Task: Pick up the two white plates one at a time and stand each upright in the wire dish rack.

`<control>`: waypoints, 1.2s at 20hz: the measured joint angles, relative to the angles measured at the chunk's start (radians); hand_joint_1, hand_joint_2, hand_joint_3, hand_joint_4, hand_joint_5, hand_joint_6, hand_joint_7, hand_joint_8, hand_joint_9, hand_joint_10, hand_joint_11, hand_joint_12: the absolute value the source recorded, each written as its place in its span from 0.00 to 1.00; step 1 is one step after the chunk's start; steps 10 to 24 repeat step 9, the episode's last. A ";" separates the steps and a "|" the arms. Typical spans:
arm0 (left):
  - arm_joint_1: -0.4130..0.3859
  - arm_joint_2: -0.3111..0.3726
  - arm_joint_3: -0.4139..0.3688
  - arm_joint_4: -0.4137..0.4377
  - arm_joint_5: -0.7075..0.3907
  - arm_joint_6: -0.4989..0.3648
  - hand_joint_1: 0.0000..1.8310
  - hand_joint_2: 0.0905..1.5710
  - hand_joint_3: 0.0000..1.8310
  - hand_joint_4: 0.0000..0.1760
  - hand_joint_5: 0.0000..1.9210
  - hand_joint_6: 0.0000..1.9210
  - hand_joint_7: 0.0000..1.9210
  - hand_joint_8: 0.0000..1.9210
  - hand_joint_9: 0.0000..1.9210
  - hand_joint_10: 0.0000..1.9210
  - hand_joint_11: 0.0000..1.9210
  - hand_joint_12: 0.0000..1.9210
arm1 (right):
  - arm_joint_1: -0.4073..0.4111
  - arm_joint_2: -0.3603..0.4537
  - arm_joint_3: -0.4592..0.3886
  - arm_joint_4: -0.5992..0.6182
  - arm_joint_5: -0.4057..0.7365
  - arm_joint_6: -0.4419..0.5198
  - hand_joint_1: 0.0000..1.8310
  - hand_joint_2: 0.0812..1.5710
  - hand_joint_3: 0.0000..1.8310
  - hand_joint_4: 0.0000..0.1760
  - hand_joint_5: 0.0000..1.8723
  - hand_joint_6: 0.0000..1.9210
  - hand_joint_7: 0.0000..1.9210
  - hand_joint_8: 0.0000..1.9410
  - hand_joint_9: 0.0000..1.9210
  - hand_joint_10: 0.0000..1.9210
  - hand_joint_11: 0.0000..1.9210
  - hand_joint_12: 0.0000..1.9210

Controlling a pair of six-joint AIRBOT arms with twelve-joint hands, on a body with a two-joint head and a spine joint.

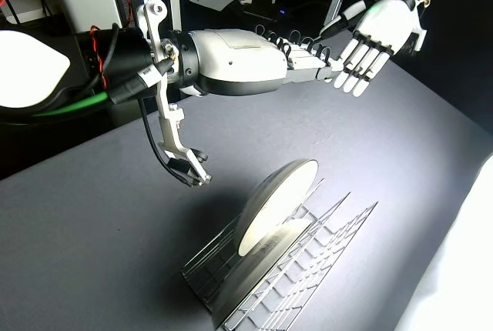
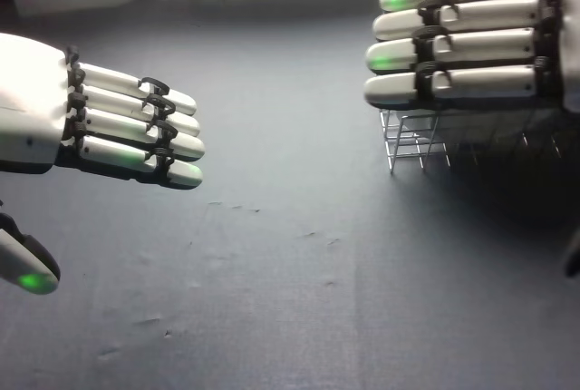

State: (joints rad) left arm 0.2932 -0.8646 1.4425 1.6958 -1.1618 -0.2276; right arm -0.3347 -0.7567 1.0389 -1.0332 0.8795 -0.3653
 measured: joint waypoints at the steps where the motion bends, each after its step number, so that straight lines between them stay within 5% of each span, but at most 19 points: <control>1: 0.000 0.000 0.000 0.001 0.000 -0.001 0.00 0.68 0.00 0.00 0.04 0.00 0.01 0.00 0.00 0.00 0.00 0.00 | -0.006 0.003 0.003 0.004 0.010 -0.008 0.28 0.33 0.00 0.00 0.00 0.00 0.00 0.00 0.00 0.00 0.00 0.00; 24: 0.000 0.007 -0.029 0.009 0.003 0.000 0.00 0.68 0.00 0.00 0.03 0.00 0.00 0.00 0.00 0.00 0.00 0.00 | 0.016 0.003 0.002 -0.002 0.077 -0.015 0.26 0.38 0.00 0.00 0.00 0.00 0.00 0.00 0.00 0.00 0.00 0.00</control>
